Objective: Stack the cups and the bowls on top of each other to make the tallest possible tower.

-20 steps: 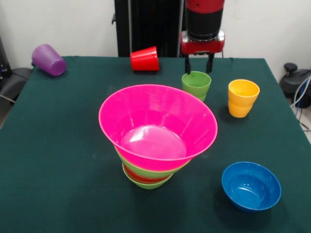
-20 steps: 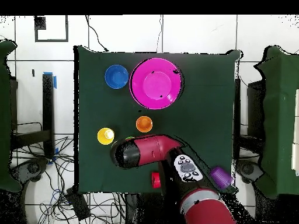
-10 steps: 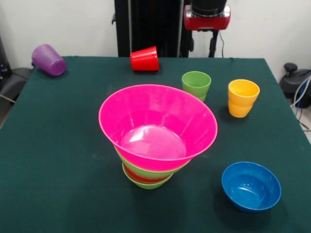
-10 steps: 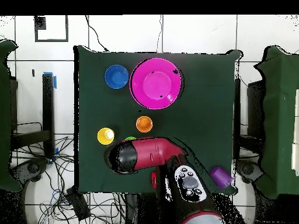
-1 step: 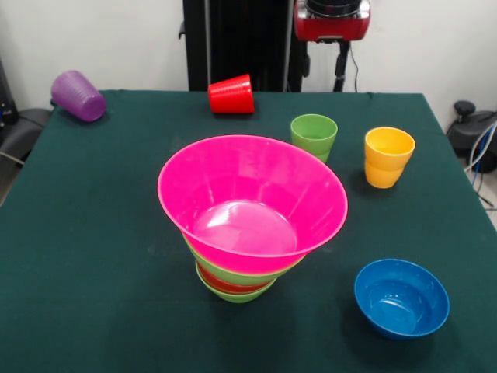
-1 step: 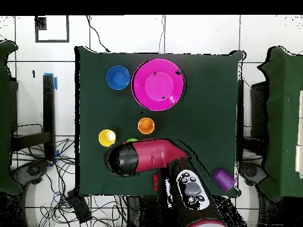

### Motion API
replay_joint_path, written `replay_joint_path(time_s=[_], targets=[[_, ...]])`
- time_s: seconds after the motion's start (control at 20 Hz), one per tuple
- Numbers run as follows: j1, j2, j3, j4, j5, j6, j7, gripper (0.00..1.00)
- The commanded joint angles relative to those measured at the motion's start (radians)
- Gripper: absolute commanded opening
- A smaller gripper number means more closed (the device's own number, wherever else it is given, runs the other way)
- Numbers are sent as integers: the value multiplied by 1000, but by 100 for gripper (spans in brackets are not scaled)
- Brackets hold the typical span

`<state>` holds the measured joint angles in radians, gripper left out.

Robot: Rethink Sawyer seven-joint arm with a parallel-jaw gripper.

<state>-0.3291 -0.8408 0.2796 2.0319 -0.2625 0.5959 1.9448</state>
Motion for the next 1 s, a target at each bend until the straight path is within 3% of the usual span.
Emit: replay_joint_path(time_s=[0.05, 0.3, 1.0], targets=[[21, 89, 8, -7, -88, -30, 0, 100], [25, 172, -18, -51, -151, -106, 10, 100], [0, 294, -42, -94, -251, -223, 25, 100]])
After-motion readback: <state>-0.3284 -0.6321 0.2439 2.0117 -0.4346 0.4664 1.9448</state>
